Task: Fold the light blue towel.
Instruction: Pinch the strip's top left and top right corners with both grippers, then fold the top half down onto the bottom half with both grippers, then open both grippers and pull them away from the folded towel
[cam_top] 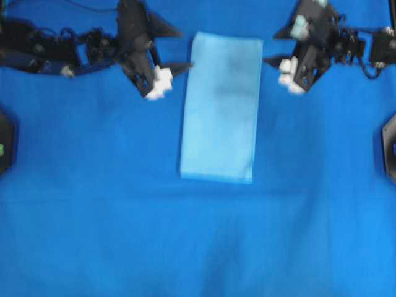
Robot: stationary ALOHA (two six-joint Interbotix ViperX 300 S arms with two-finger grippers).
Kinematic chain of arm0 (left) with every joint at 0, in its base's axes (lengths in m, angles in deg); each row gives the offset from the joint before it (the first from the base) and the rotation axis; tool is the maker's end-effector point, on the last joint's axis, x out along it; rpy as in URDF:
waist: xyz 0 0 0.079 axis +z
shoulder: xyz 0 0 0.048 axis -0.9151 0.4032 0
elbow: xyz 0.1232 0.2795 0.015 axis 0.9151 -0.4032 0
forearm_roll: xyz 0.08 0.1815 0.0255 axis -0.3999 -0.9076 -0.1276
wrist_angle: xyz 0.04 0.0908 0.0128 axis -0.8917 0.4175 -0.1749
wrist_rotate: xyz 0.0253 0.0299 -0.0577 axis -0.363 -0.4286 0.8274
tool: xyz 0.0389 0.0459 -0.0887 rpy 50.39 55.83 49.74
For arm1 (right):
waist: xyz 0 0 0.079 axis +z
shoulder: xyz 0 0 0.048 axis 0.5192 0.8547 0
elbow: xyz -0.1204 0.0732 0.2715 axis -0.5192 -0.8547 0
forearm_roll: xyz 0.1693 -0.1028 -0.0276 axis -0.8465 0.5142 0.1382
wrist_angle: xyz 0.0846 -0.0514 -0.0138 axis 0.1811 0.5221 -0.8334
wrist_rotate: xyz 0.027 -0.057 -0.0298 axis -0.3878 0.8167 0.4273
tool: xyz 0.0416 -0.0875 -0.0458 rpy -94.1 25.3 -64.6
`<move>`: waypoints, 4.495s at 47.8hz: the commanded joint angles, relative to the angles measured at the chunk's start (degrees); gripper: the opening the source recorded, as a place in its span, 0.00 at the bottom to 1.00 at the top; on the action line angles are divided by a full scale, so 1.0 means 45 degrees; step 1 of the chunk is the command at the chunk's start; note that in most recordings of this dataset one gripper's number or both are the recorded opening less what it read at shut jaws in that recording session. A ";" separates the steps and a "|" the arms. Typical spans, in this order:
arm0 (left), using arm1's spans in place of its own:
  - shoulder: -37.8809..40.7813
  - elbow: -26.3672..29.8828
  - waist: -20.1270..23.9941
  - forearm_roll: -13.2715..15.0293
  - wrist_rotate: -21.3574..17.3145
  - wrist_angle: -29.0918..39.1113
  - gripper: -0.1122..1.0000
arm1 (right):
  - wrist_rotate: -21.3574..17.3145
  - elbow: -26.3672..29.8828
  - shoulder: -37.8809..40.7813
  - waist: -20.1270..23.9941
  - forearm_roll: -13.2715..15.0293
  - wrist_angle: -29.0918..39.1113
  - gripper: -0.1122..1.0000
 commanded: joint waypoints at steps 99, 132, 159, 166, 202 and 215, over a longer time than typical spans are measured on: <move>0.1875 0.1680 0.0840 -0.0039 -0.1270 0.0586 0.13 | -0.0273 0.1738 0.2246 -0.0605 0.0156 -0.0273 0.16; -0.0762 0.0020 -0.3828 -0.0020 -0.0645 0.3164 0.13 | -0.2383 0.0020 -0.0703 0.4590 -0.0859 0.2187 0.16; 0.0371 -0.0020 -0.4941 -0.0020 0.0059 0.2715 0.13 | -0.3262 -0.0156 0.0313 0.5762 -0.0859 0.1602 0.16; 0.0938 -0.0156 -0.4961 -0.0020 0.0059 0.1855 0.13 | -0.3301 -0.0176 0.0879 0.5762 -0.0879 0.1035 0.16; 0.0313 -0.0059 -0.4941 -0.0020 -0.0176 0.1914 0.56 | -0.3320 0.0410 0.0625 0.6289 -0.0859 0.1211 0.65; -0.2578 -0.0293 -0.4941 -0.0020 -0.0195 0.3398 0.56 | -0.3301 0.1016 -0.1992 0.7168 -0.0859 0.3438 0.65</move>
